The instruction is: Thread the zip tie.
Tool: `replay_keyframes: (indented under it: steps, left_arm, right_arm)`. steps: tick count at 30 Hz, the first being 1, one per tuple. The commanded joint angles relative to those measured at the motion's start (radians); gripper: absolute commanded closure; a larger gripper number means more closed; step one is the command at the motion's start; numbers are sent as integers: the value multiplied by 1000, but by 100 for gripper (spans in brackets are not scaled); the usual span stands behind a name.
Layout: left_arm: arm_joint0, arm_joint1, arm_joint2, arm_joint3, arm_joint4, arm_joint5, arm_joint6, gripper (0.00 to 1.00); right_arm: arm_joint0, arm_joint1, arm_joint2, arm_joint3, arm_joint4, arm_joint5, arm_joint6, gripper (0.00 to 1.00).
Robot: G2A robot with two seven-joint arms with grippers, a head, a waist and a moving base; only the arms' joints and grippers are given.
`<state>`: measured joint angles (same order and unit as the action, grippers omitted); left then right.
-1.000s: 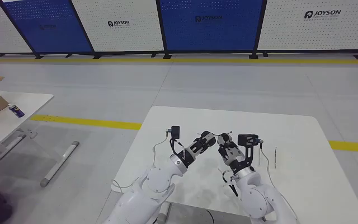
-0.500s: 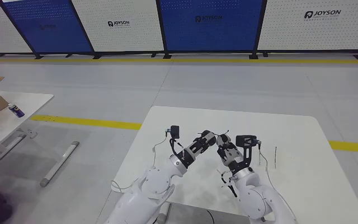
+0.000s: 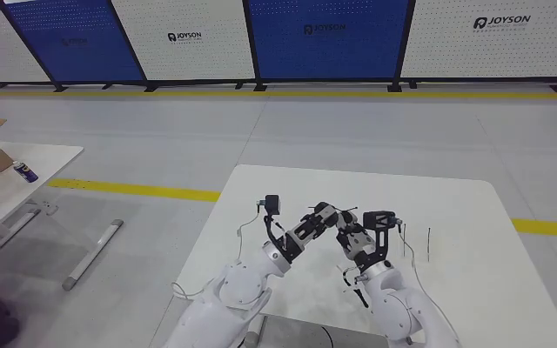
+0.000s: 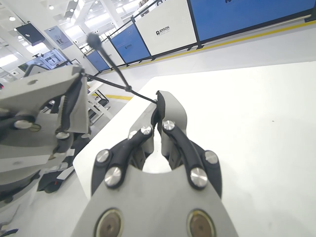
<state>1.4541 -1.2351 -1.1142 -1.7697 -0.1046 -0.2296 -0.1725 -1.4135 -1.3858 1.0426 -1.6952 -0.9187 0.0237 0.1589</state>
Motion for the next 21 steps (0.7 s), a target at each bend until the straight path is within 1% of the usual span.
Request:
replay_keyframes:
  steps: [1, 7, 21]
  left_arm:
    - [5, 1, -2, -7, -1, -4, -3, 100]
    - [21, 3, -7, -33, 1, -16, -9, 100]
    - [34, 5, -11, -53, 3, -22, -15, 100]
  right_arm:
    - [1, 0, -1, 5, -3, 2, 2, 100]
    - [9, -2, -3, 25, -5, 6, 6, 100]
    - [12, -4, 2, 42, -8, 7, 8, 100]
